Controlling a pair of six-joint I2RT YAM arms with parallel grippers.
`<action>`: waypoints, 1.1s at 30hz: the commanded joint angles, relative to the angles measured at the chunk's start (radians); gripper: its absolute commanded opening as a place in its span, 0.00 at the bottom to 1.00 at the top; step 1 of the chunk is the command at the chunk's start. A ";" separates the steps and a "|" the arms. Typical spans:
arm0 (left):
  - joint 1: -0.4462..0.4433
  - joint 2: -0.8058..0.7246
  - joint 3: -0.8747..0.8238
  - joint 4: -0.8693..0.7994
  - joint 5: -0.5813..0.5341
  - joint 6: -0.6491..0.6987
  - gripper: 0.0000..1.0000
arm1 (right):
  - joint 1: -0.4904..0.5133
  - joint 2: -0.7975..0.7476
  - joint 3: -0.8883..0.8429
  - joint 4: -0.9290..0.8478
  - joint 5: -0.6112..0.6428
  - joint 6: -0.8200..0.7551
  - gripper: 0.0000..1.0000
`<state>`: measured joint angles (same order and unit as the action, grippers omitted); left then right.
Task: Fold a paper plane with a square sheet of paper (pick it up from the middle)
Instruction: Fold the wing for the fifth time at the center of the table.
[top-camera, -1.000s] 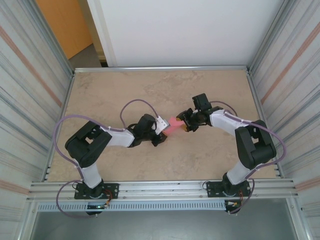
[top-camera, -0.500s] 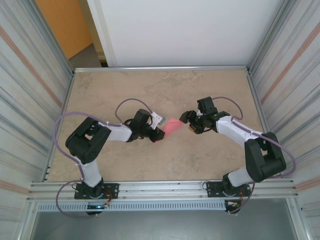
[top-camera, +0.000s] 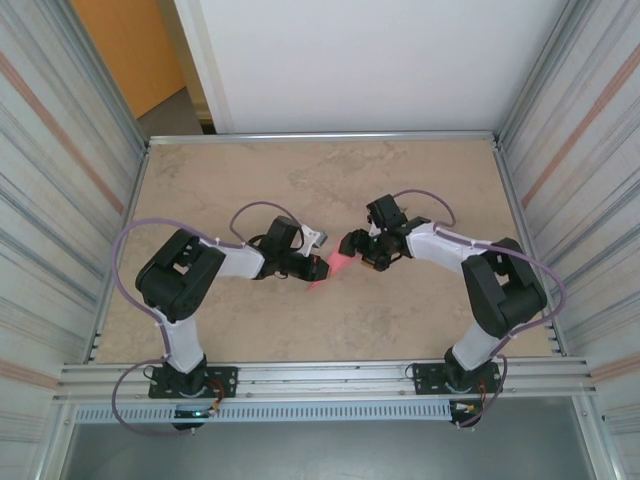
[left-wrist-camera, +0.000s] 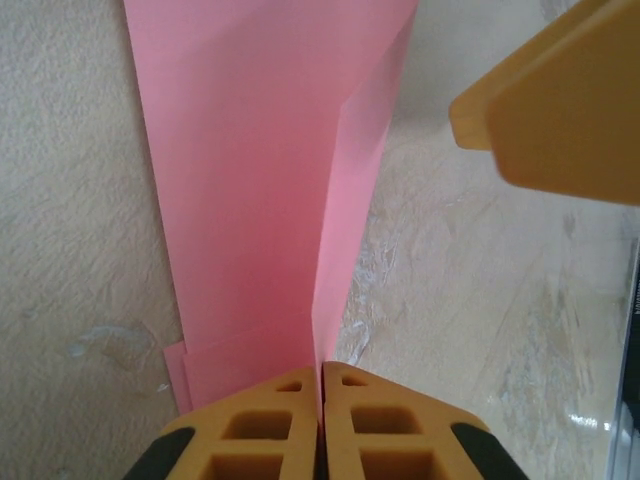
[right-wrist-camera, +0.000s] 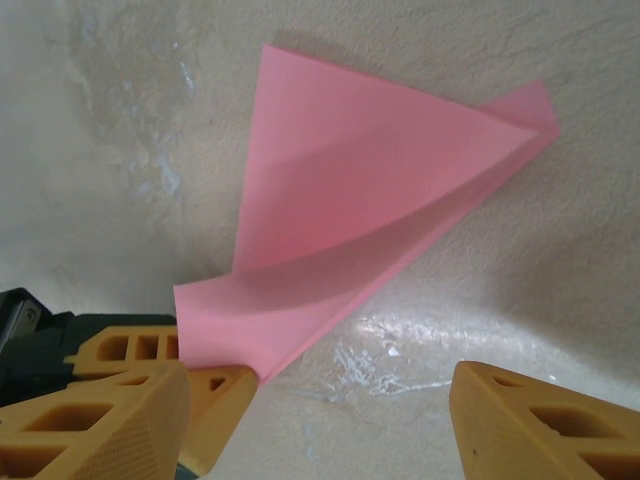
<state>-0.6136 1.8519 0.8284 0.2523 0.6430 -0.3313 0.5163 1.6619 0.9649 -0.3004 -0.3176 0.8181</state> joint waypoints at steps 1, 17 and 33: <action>0.011 0.022 0.032 -0.034 0.044 -0.045 0.10 | 0.020 0.041 0.061 -0.068 0.040 -0.049 0.68; 0.013 0.050 0.051 -0.070 0.041 -0.072 0.11 | 0.024 0.178 0.145 -0.152 0.073 -0.051 0.63; 0.025 -0.086 0.021 -0.158 -0.002 -0.105 0.26 | 0.041 0.293 0.199 -0.249 0.149 -0.054 0.60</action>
<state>-0.6037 1.8278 0.8692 0.1432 0.6605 -0.4236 0.5503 1.8771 1.1847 -0.5419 -0.2291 0.7918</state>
